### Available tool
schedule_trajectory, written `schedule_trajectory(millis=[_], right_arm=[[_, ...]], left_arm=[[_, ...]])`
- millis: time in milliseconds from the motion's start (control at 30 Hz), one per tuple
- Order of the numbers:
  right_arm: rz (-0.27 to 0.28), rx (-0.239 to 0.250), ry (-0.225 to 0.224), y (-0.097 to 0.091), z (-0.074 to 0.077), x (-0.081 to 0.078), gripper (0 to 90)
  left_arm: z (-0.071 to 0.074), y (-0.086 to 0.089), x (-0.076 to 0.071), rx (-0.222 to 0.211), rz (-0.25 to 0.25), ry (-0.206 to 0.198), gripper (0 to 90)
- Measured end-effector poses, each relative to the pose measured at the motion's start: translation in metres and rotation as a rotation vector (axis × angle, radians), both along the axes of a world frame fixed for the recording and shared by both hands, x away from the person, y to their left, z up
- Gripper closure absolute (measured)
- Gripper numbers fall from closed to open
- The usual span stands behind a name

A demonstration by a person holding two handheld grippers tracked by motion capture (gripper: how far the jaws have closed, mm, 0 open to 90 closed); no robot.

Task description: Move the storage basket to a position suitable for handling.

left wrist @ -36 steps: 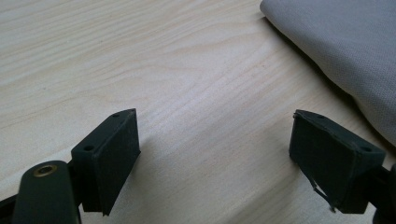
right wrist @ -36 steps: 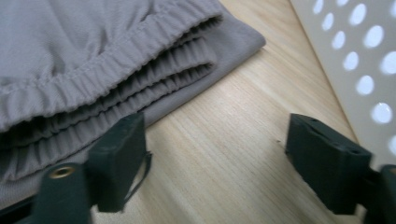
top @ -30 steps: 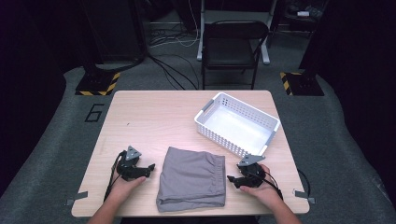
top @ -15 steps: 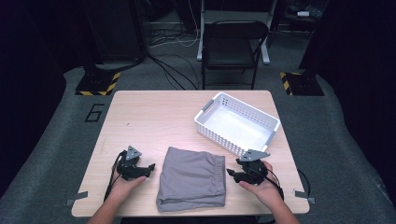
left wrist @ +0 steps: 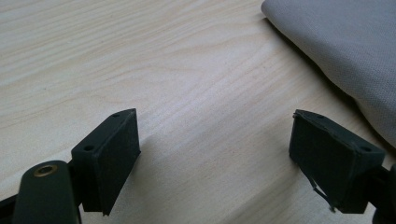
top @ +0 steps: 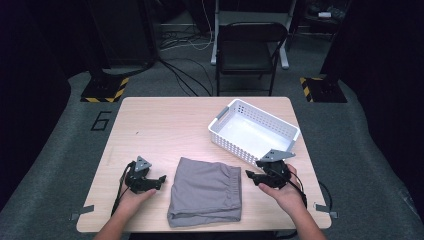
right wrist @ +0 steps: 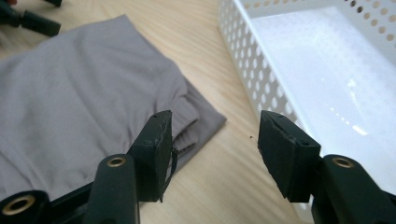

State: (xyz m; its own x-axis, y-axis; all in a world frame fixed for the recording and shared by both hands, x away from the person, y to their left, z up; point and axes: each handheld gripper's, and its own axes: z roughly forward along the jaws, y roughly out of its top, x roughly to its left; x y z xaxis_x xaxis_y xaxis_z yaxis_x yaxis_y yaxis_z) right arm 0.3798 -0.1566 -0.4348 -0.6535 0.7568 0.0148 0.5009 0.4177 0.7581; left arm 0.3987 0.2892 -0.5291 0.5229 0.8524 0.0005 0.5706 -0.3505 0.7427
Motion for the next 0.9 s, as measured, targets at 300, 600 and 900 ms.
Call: schedule_trajectory(millis=[300,600,900], right_arm=[[-0.086,0.051,-0.026,-0.005,0.026,0.034,44.4],[-0.173,0.045,-0.027,-0.015,0.033,0.062,43.7],[-0.304,0.008,-0.023,-0.043,0.030,0.064,42.3]], left_arm=[[0.000,0.000,0.000,-0.001,0.002,-0.003,16.0],[0.000,0.000,0.000,-0.002,0.001,-0.003,16.0],[-0.001,0.000,0.000,-0.002,0.000,-0.006,16.0]])
